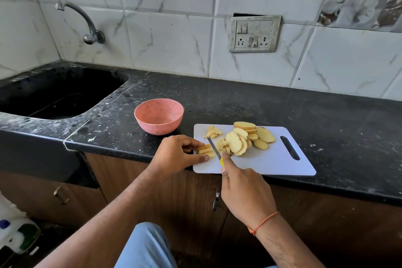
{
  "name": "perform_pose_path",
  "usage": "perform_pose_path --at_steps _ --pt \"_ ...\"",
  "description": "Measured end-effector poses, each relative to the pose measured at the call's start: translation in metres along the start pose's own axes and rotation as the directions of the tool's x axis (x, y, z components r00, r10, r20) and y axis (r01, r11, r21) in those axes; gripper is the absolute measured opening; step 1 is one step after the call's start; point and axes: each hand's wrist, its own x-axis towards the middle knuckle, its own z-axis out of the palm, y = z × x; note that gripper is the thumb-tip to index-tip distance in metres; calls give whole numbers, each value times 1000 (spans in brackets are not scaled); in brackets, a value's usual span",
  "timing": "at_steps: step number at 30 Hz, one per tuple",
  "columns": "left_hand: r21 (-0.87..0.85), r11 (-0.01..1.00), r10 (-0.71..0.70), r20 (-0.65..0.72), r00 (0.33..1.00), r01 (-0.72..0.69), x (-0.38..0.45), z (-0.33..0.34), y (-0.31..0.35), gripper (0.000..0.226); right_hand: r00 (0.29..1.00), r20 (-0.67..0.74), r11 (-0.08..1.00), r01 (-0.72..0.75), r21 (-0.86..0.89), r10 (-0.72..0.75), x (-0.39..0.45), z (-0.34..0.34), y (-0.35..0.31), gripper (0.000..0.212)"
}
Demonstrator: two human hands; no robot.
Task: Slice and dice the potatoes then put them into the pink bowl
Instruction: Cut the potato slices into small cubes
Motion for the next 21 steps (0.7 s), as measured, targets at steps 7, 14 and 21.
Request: perform_pose_path --at_steps 7,14,21 --pt "20 999 45 1 999 -45 3 0 -2 42 999 25 998 31 -57 -30 5 2 -6 56" --pt "35 998 56 9 998 -57 6 -2 -5 37 996 73 991 49 -122 -41 26 5 -11 56" --pt "8 997 76 -40 996 -75 0 3 -3 35 995 97 985 52 -161 -37 19 9 -12 60"
